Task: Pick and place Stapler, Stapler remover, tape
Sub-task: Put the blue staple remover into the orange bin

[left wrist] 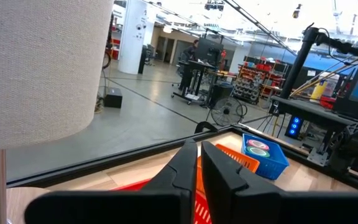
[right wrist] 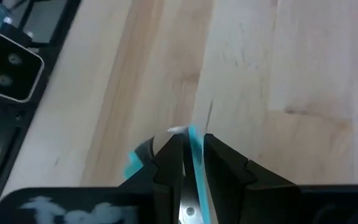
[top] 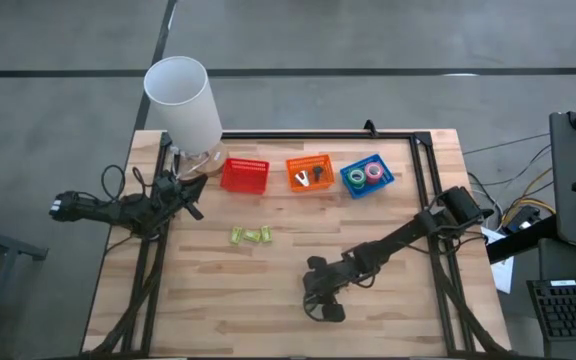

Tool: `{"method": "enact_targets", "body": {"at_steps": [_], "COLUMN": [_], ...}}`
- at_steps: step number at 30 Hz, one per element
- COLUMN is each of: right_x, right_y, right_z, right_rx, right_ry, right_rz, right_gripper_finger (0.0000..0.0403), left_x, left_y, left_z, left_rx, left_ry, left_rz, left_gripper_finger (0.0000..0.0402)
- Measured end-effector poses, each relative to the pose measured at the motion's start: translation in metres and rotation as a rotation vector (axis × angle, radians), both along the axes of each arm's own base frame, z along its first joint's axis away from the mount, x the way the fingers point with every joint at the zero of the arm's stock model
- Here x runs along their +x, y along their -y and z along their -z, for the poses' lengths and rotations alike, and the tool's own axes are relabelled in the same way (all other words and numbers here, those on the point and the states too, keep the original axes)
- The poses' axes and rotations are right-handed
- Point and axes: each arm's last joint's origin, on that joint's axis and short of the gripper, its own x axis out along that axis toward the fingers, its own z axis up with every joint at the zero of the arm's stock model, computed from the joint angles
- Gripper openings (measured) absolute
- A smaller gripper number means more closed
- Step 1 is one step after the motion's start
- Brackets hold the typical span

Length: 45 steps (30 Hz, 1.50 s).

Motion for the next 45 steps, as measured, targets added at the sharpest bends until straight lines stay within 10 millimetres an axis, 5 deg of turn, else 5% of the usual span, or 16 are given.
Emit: {"method": "enact_targets", "body": {"at_steps": [28, 35, 45], "right_x": [0.008, 0.011, 0.002], "right_y": [0.011, 0.048, 0.134], "right_z": [-0.005, -0.027, -0.085], "right_rx": [-0.029, -0.141, -0.482], "right_ry": [0.035, 0.052, 0.150], "right_rz": [0.017, 0.096, 0.452], "right_gripper_finger": [0.0009, 0.0009, 0.0008], "left_x": [0.000, 0.000, 0.000], "left_y": [0.000, 0.000, 0.000], "left_z": [0.000, 0.000, 0.000], "left_rx": [0.000, 0.000, 0.000], "left_ry": [0.000, -0.001, -0.001], "left_rz": [0.000, 0.000, 0.000], "left_gripper_finger": [0.0023, 0.0025, 0.0025]}}
